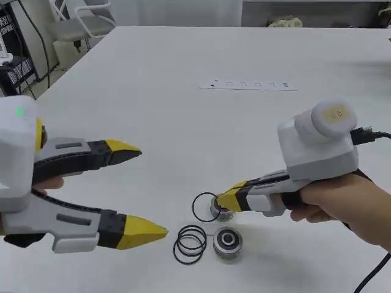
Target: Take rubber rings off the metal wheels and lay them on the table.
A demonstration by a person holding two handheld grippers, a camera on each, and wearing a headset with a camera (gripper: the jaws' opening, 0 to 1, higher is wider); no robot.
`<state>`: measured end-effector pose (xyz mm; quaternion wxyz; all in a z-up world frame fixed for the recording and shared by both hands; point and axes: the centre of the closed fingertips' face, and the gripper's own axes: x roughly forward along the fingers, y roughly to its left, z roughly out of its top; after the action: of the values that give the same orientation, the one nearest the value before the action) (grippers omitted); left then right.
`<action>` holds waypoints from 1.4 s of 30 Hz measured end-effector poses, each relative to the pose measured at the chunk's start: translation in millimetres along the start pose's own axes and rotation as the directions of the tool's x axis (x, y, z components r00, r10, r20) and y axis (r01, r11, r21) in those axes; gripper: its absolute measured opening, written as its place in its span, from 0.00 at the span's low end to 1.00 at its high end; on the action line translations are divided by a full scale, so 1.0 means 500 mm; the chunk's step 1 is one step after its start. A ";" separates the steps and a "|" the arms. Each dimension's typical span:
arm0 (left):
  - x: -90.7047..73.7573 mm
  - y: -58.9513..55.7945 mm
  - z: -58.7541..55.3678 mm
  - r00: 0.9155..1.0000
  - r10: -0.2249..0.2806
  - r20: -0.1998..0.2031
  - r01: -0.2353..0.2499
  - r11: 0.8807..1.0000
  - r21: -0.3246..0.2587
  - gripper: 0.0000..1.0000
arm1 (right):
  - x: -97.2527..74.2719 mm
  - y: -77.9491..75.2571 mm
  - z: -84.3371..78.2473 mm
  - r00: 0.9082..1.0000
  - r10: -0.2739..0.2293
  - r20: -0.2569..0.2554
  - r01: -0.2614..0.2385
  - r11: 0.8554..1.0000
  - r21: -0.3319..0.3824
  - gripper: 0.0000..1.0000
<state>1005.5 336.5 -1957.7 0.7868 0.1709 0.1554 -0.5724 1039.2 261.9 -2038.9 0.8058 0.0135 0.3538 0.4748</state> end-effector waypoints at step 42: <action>-0.080 0.012 -0.101 0.988 0.142 -0.058 -0.149 0.981 -0.124 0.71 | 0.060 0.056 -0.068 0.986 0.048 -0.158 -0.059 0.996 -0.067 0.00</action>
<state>997.0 394.6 -1984.7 0.8318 0.1451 0.1982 -0.4978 1007.3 289.9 -2070.9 0.7625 -0.0434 0.3982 0.5081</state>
